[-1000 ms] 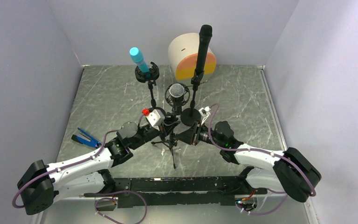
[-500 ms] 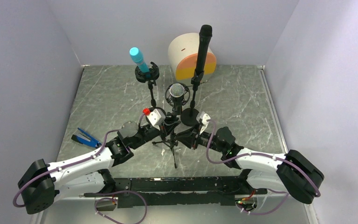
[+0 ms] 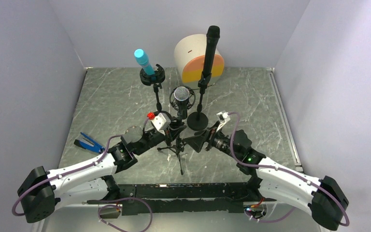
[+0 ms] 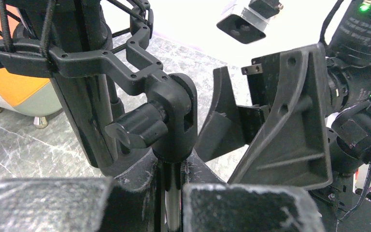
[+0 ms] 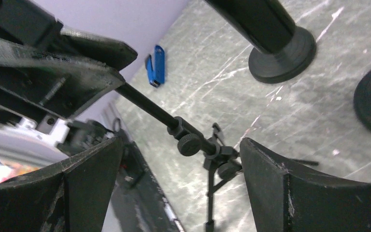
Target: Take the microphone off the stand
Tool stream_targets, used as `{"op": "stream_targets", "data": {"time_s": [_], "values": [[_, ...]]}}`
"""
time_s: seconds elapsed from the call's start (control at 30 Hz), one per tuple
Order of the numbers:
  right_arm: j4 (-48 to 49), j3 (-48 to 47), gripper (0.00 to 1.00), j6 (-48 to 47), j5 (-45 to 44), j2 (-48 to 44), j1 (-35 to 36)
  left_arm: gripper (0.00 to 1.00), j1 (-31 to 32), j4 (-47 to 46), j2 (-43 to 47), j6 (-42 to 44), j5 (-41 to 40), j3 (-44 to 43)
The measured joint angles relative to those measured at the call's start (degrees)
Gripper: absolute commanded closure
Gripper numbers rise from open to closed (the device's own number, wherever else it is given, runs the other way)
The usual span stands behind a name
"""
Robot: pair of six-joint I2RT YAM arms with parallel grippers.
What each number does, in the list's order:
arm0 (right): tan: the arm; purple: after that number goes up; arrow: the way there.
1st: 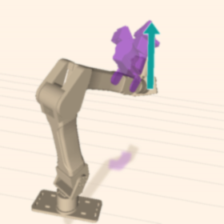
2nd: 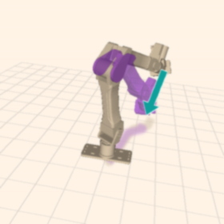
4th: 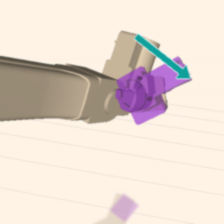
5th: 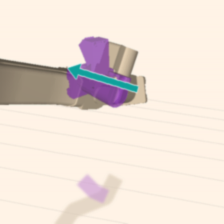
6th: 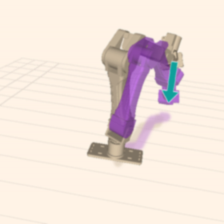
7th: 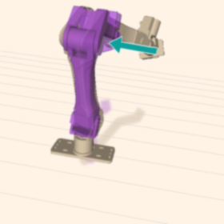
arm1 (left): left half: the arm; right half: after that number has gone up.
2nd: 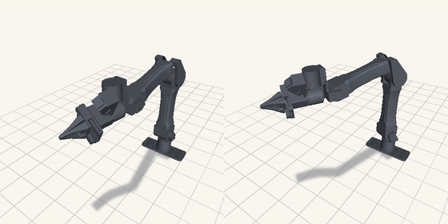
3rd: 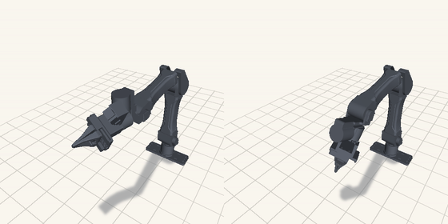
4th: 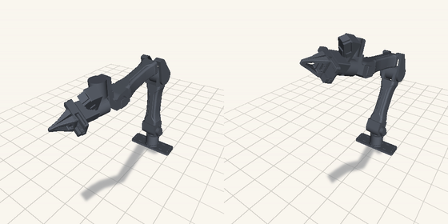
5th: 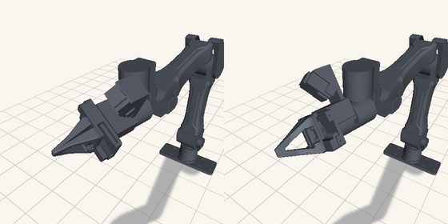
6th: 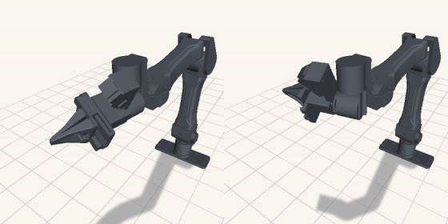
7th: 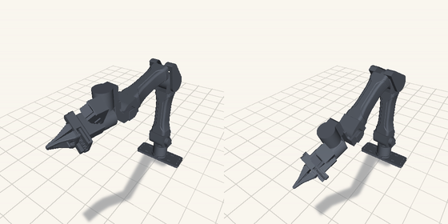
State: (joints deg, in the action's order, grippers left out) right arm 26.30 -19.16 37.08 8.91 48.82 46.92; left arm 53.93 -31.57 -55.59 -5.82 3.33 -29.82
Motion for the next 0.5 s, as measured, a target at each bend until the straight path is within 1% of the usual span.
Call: {"op": "stream_targets", "data": {"time_s": [0.13,0.2,0.27,0.3,0.33,0.43,0.5], "values": [[-3.91,0.81,0.03,11.69,-3.54,-3.74,-0.81,0.97,0.00,0.15,0.17,0.00,-0.22,0.02],[-5.46,0.81,0.09,17.99,-4.22,-3.41,-1.25,0.97,0.00,0.26,0.37,0.02,-0.33,0.11],[-5.57,1.20,0.18,23.41,-4.07,-2.03,-1.51,0.97,0.00,0.24,0.50,0.00,-0.50,0.22],[-4.22,1.97,0.23,25.70,-3.85,-1.33,-1.51,0.98,0.00,0.26,0.59,-0.02,-0.63,0.26],[-2.01,3.26,0.25,28.22,-3.50,-0.50,-1.51,0.97,0.00,0.26,0.66,-0.02,-0.66,0.33],[4.66,7.69,0.27,35.17,-1.90,3.43,-1.51,0.97,0.00,0.26,0.68,-0.02,-0.68,0.35],[5.11,7.93,0.32,37.24,-0.81,6.08,-1.51,0.98,0.02,0.26,0.70,-0.02,-0.68,0.35]]}}
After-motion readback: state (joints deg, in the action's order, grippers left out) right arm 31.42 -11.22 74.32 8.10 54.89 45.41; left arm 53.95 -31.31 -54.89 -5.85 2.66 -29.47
